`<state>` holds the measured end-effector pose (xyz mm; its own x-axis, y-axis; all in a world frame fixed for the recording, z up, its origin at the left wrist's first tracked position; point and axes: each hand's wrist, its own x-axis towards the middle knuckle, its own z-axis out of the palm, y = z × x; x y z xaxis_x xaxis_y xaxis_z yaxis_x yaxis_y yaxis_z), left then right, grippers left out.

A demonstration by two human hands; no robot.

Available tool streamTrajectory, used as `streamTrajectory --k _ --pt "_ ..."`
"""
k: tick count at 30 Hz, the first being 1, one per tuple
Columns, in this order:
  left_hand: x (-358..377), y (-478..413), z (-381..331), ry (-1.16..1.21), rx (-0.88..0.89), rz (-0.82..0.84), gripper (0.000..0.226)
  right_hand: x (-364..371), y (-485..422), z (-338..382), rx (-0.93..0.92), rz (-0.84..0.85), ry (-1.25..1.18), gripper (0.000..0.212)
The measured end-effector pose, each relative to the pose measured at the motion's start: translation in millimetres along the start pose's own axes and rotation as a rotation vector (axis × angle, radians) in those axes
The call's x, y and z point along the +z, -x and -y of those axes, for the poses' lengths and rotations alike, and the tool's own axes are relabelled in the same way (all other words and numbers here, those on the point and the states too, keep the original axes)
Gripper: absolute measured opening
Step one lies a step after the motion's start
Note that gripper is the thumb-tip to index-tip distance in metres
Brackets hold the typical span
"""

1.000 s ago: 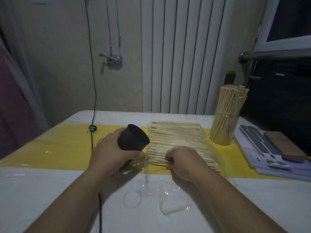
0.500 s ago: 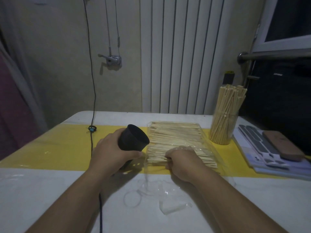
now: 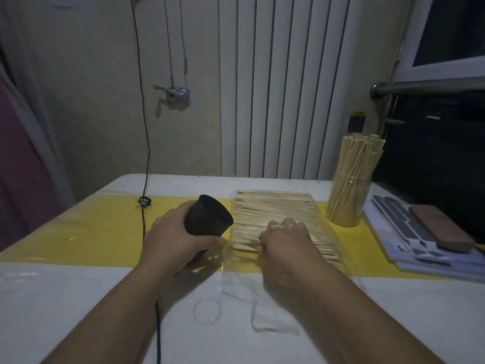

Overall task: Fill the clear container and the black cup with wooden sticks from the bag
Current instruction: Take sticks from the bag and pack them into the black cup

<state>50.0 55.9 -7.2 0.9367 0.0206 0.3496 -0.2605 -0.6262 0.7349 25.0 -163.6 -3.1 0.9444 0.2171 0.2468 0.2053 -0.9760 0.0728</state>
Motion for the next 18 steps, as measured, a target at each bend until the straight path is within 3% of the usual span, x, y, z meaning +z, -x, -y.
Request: streamTrajectory --k 3,10,16,18 --pt "0 0 1 0.020 -0.003 -0.004 0.074 -18 7 2 -0.027 0.014 -0.094 0.012" --pt "1 1 0 0.141 -0.041 0.042 0.062 -37 16 7 -0.036 0.057 -0.126 0.012" --pt "-3 3 -4 0.181 -0.058 0.048 0.061 -63 20 10 -0.161 -0.213 -0.080 0.032" --pt "-4 3 -6 0.191 -0.070 0.058 0.063 -64 12 6 -0.193 -0.366 -0.054 0.030"
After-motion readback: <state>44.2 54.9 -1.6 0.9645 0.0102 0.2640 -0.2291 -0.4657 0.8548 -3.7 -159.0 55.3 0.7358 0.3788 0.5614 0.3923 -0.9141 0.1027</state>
